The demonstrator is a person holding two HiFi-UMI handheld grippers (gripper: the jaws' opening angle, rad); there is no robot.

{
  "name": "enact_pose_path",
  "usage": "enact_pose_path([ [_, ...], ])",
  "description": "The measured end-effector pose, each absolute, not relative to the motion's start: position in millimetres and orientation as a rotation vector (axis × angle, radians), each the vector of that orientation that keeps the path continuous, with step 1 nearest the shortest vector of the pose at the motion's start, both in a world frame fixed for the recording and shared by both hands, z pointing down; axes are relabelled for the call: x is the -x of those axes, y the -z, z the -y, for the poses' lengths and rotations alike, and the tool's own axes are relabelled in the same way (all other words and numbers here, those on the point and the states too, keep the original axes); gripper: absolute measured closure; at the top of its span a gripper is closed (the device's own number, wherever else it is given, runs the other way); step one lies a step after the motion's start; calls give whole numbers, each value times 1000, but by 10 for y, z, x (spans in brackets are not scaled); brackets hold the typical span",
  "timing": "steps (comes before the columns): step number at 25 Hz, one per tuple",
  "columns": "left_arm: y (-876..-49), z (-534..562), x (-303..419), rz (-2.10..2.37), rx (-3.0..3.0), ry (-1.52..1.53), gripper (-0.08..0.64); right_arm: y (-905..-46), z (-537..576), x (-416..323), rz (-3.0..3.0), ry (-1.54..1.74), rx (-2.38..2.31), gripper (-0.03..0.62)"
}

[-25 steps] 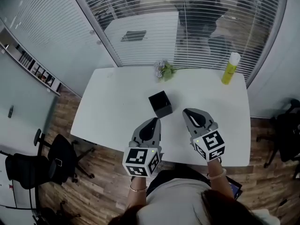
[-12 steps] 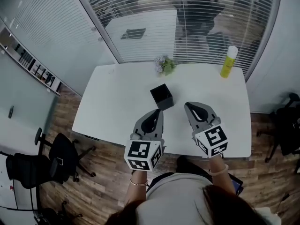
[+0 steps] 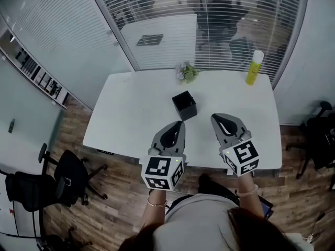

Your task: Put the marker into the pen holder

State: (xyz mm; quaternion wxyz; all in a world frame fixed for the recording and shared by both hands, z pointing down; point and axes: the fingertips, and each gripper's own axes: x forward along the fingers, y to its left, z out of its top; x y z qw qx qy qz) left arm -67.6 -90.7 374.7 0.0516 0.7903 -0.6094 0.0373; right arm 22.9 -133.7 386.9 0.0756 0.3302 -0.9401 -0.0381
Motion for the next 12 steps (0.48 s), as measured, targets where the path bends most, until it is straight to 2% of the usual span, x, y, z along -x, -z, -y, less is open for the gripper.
enact_pose_path([
  [12,-3761,640,713,1842,-2414,-86,535,-3886,1043,-315,2776,133,-1040,565],
])
